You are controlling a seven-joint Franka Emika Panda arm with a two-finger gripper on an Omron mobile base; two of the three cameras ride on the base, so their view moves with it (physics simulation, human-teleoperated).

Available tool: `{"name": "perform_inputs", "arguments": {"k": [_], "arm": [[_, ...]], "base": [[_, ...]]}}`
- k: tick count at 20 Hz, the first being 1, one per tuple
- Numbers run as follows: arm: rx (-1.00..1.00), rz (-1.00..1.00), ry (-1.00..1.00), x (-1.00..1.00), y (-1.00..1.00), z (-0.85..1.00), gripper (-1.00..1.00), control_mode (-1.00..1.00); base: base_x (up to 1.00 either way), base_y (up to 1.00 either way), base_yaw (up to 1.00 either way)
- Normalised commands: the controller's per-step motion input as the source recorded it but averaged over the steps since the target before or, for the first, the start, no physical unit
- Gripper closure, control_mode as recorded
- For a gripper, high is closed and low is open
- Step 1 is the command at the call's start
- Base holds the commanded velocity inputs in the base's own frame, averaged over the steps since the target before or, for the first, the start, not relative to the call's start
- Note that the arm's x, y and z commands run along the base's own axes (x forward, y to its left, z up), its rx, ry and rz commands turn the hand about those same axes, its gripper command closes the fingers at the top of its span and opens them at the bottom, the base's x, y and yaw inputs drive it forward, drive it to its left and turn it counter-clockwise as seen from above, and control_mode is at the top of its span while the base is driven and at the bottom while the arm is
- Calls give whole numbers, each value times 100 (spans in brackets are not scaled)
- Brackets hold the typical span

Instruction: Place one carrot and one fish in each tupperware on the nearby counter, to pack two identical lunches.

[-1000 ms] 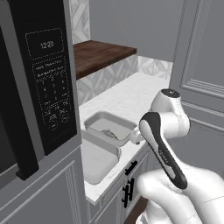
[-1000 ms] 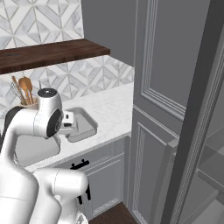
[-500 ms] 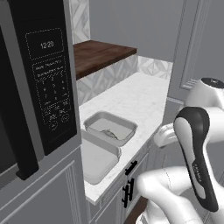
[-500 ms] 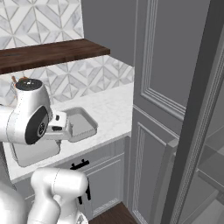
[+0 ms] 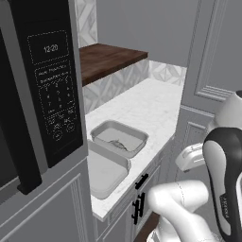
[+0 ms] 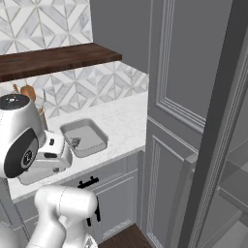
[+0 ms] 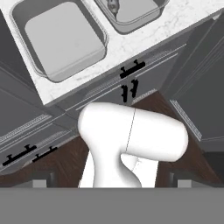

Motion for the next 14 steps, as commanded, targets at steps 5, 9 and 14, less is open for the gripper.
{"name": "perform_inputs", "arguments": {"k": [5,9,14], "arm": [[0,0,0,0,0,0,-100,100],[0,0,0,0,0,0,-100,100],[0,0,0,0,0,0,-100,100]], "base": [[-31,-3,-1],[-100,-17,-7],[-100,-4,-13]]}}
